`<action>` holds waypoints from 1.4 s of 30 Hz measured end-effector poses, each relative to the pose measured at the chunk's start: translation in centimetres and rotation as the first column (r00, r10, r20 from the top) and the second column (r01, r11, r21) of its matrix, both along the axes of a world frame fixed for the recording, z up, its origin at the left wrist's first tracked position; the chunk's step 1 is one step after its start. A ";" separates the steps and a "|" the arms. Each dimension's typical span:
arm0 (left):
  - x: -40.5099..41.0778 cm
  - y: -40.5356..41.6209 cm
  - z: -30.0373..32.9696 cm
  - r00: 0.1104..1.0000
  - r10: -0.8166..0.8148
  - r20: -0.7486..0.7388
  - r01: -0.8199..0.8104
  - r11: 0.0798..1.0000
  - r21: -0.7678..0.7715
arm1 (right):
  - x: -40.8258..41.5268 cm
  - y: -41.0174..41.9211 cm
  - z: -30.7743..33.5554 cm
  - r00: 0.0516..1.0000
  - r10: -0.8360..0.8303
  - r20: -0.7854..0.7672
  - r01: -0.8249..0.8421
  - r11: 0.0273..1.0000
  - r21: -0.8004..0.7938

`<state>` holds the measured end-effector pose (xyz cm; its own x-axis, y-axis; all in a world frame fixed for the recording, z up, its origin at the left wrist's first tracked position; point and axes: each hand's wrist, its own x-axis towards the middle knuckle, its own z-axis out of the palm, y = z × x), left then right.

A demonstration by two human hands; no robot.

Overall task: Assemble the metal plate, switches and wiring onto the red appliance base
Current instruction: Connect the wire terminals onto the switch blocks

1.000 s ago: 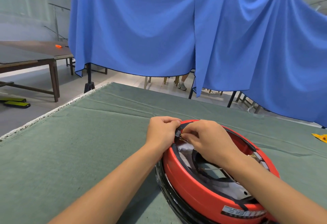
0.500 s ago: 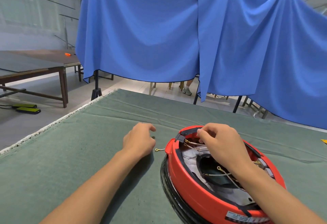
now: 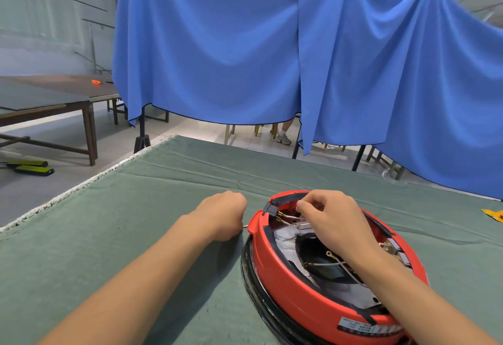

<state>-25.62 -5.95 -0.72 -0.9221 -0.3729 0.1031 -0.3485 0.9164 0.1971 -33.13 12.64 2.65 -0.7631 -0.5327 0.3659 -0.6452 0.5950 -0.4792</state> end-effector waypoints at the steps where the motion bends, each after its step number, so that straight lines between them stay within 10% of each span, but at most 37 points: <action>1: 0.1 -0.4 0.1 0.999 0.006 -0.049 -0.002 0.996 0.090 | 0.0 0.0 0.0 1.000 -0.012 -0.007 0.011 1.000 -0.013; 8: 1.4 0.4 4.4 0.853 0.160 -0.496 0.234 0.733 0.639 | 0.4 0.1 0.3 0.997 0.026 -0.077 -0.042 0.977 -0.210; 13: 1.5 3.6 6.0 0.877 0.011 -0.480 0.373 0.614 0.695 | 0.9 0.2 0.7 0.986 0.144 -0.085 -0.167 0.888 -0.430; 18: 1.6 5.0 6.1 0.895 -0.114 -0.432 0.371 0.728 0.577 | 1.2 0.3 1.1 0.972 0.218 -0.083 -0.229 0.821 -0.524; 23: 2.2 5.6 6.8 0.892 -0.142 -0.429 0.369 0.776 0.512 | 0.8 0.6 0.8 0.975 0.207 -0.076 -0.217 0.841 -0.496; 30: 2.9 4.3 8.0 0.845 0.171 -0.507 0.361 0.518 0.775 | 0.5 0.7 0.6 0.958 0.061 -0.279 -0.126 0.966 -0.224; 42: 3.0 4.1 7.6 0.861 0.153 -0.484 0.372 0.460 0.806 | 1.1 1.1 0.8 0.893 0.001 -0.450 -0.081 0.984 -0.157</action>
<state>-22.62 -1.82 6.89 -0.8973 -0.4025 0.1811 0.1087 0.1961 0.9745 -32.05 13.69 3.41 -0.4760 -0.4607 0.7491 -0.8366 0.4999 -0.2242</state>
